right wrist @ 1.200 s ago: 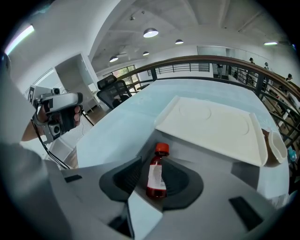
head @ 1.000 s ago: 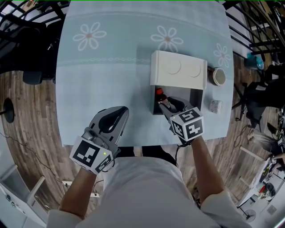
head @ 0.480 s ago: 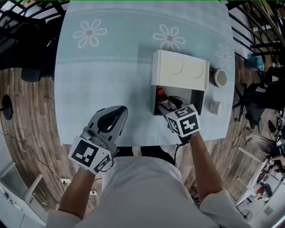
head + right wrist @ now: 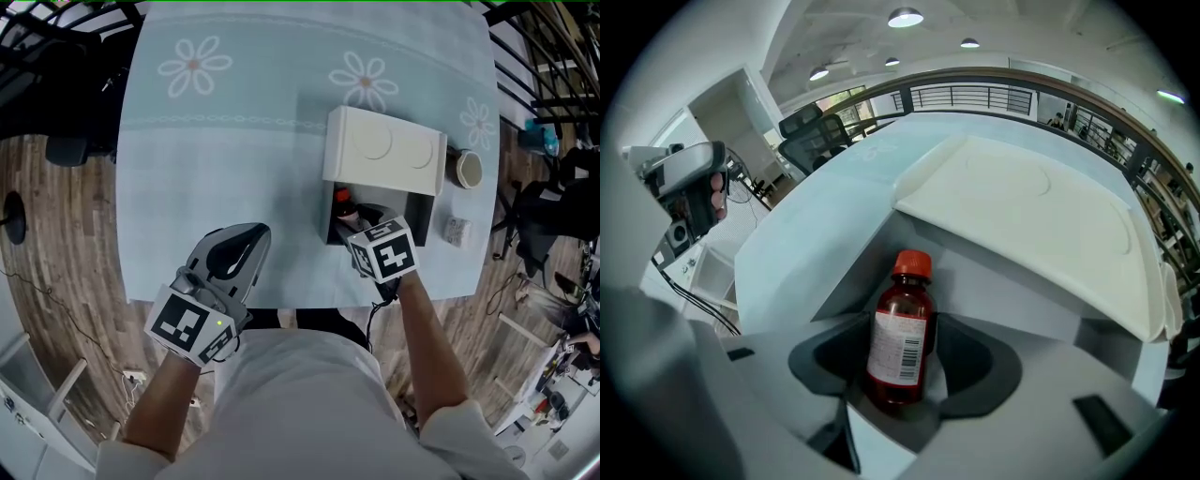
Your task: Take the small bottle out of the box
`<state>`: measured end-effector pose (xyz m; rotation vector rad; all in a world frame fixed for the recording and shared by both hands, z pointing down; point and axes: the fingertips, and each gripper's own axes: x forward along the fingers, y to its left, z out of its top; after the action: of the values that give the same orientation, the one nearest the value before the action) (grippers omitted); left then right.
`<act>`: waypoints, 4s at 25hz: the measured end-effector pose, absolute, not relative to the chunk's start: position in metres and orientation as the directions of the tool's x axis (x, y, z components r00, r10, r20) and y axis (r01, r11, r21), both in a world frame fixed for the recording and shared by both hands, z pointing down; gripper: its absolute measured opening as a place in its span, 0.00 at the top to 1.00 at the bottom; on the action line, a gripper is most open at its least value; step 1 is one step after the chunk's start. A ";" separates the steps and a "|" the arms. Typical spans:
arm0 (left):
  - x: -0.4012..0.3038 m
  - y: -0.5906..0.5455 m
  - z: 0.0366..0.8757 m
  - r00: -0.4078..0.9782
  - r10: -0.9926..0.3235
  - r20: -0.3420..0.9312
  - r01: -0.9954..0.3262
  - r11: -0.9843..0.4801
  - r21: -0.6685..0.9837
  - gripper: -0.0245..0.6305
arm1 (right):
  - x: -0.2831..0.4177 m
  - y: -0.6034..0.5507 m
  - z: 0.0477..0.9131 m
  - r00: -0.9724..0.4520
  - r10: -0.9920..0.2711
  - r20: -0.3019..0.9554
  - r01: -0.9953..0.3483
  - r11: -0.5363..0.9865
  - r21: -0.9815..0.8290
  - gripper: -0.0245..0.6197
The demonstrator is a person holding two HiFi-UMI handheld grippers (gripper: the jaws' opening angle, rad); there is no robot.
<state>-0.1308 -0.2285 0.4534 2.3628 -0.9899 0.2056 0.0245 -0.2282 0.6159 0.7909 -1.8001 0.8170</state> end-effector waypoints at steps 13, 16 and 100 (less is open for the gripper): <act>-0.124 -0.226 0.454 0.715 -0.603 0.353 -0.696 -0.574 0.430 0.93 | 0.027 -0.229 0.618 -0.322 -0.167 0.932 -0.808 0.561 -0.179 0.61; -0.119 -0.225 0.452 0.718 -0.600 0.352 -0.694 -0.581 0.425 0.93 | 0.029 -0.229 0.615 -0.332 -0.182 0.925 -0.811 0.556 -0.182 0.61; -0.063 -0.200 0.314 0.736 -0.637 0.227 -0.675 -0.713 0.188 0.93 | 0.063 -0.210 0.327 -0.632 -0.719 0.290 -0.769 0.535 -0.350 0.63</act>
<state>-0.0630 -0.2004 0.3138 2.6811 -1.0334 0.2119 0.0628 -0.2101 0.3266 1.2920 -2.6541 0.6899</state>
